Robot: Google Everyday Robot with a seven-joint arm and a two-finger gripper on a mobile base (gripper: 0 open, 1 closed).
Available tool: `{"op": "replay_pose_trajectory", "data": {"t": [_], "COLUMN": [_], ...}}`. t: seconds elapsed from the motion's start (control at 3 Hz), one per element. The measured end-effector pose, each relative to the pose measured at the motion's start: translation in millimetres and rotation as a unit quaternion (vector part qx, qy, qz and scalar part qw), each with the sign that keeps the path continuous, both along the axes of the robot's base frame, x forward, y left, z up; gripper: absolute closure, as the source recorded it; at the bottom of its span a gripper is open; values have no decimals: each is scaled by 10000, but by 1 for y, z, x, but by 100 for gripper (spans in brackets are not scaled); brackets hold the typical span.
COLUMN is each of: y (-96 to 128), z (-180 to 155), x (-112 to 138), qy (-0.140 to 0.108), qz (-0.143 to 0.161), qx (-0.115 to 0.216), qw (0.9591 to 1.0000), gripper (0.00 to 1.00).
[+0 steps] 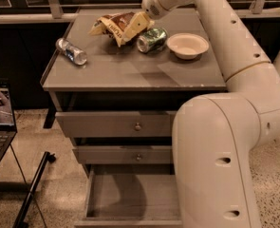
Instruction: Place brown chip bag into bottom drawer
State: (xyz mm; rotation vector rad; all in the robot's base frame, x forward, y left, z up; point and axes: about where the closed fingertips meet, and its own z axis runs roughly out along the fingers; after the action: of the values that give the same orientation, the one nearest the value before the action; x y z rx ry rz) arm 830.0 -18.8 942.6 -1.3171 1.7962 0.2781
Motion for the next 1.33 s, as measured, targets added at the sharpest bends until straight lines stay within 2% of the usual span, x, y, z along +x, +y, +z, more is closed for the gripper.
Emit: {"op": "replay_pose_trajectory", "data": {"t": [0.33,0.67,1.0,1.33], "y": [15,24,37,54], "z": [1,2,-7,-33], "x": [13,26,35,38], "qy": [-83,-134,-31,245], "qz": [-56,-268,-440,-495], "qx": [240,387,486,469], "qw": [9997,9988,9978,9974], "gripper": [0,0,0,0]}}
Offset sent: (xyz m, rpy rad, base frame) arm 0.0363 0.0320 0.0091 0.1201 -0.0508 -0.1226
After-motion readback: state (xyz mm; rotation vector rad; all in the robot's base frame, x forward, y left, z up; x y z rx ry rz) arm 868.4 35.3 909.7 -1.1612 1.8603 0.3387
